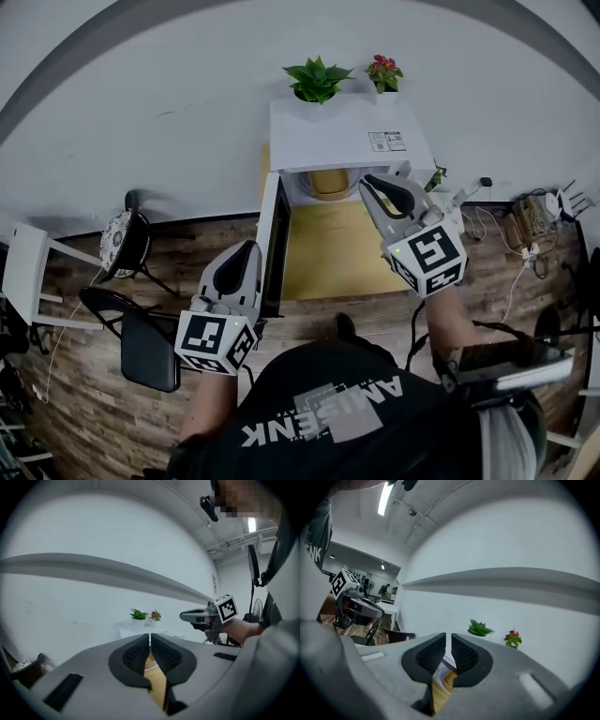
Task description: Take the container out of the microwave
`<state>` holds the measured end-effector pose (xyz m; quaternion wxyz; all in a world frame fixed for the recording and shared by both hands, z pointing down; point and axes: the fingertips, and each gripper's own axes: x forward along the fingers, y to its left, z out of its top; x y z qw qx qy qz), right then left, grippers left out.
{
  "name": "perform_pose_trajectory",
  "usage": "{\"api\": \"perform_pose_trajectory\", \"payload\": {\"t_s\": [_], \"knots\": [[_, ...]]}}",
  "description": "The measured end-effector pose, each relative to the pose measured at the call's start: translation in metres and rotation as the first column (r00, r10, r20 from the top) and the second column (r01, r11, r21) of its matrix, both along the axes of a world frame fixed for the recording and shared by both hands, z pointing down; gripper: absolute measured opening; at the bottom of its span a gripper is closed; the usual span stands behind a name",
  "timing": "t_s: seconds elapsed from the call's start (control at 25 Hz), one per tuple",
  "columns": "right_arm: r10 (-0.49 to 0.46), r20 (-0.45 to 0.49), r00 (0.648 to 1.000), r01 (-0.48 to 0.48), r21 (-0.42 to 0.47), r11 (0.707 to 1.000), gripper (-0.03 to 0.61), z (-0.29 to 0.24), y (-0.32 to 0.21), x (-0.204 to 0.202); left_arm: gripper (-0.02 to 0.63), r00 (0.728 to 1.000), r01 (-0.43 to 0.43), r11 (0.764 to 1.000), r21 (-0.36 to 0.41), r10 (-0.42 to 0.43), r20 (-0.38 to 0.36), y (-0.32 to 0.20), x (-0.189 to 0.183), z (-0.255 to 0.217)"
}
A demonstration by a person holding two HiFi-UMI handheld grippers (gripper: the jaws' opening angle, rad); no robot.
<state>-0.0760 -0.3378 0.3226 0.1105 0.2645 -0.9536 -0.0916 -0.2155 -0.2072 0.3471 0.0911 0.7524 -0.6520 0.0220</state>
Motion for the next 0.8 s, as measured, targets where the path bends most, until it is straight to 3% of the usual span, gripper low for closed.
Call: {"api": "perform_pose_trajectory", "payload": {"t_s": [0.36, 0.64, 0.8], "knots": [[-0.170, -0.125, 0.978, 0.169, -0.017, 0.985, 0.032, 0.049, -0.045, -0.025, 0.003, 0.986, 0.163, 0.986, -0.024, -0.162, 0.028, -0.005, -0.001, 0.008], [-0.331, -0.261, 0.907, 0.318, -0.089, 0.944, 0.071, 0.125, -0.055, -0.049, 0.003, 0.963, 0.269, 0.962, -0.051, -0.267, 0.032, -0.003, -0.001, 0.021], [-0.371, -0.344, 0.863, 0.343, -0.140, 0.929, 0.092, 0.173, -0.064, -0.055, 0.003, 0.944, 0.328, 0.943, -0.054, -0.327, 0.039, -0.002, -0.002, 0.026]]}}
